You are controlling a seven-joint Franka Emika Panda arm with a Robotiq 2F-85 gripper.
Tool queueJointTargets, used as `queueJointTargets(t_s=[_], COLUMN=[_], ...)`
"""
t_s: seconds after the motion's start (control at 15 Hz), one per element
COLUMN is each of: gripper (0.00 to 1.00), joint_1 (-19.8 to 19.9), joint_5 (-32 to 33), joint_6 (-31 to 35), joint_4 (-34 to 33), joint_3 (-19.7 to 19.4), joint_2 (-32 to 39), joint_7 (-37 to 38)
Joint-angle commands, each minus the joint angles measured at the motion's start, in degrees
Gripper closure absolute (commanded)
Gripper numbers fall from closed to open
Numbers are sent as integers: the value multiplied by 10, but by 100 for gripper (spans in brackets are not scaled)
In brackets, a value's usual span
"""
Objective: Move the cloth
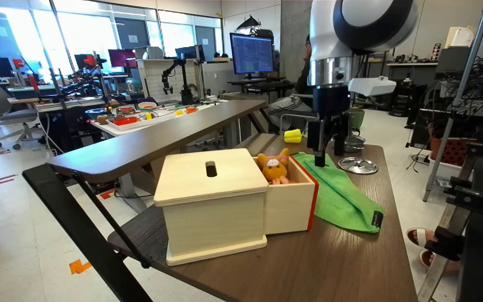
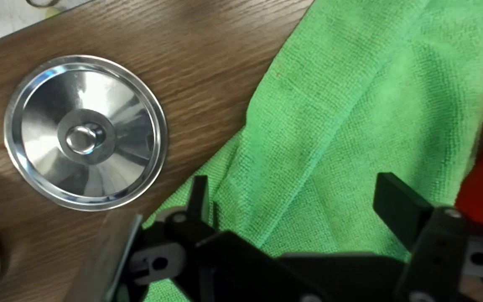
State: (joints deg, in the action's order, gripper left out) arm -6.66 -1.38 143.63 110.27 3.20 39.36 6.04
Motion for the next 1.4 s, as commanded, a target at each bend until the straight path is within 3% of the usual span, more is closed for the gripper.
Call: queueJointTargets(t_s=[0.0,1.33], gripper=[0,0], joint_1=[-2,9], joint_5=[-6,-4], joint_6=[1,-22], joint_4=[-47,-215], joint_3=[0,-52], joint_2=[43,167], joint_7=[4,53])
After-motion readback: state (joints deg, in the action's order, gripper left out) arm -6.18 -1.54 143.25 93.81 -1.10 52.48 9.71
